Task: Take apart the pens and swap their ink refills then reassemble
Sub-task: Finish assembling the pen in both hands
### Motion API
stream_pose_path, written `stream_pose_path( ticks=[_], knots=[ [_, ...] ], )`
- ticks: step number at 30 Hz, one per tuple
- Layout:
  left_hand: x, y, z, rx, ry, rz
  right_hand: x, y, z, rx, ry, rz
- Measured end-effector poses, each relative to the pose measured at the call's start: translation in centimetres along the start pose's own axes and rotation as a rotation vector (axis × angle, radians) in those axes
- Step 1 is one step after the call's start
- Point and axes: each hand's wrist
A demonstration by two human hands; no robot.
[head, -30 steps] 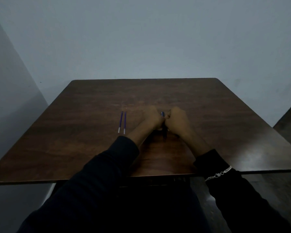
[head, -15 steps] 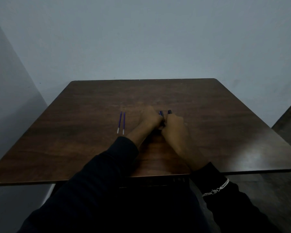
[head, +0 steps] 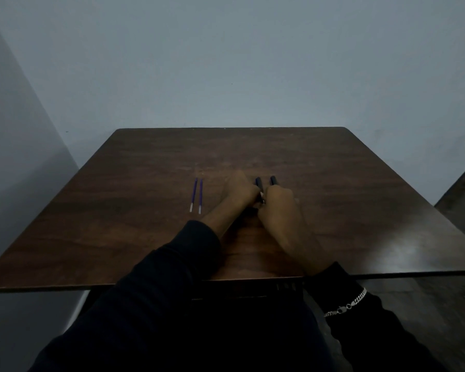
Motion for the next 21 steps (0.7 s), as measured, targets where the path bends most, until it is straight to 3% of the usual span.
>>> stream_pose_path(
  ticks=[14, 18, 21],
  knots=[
    [-0.4, -1.5, -0.4, -0.002, 0.02, 0.083, -0.8, -0.6, 0.4, -0.038, 0.043, 0.079],
    [-2.5, -2.8, -0.3, 0.078, 0.061, 0.079, -1.4, -1.8, 0.2, -0.012, 0.097, -0.009],
    [-5.7, -4.0, -0.2, 0.097, 0.184, 0.033, -1.7, -3.8, 0.0, -0.006, 0.021, -0.179]
  ],
)
Point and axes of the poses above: each hand's wrist, its own z-axis away from the middle knuckle, its own x-axis out of the palm, y = z × x, and after that the axes turned 6 degrees about x, right-handed
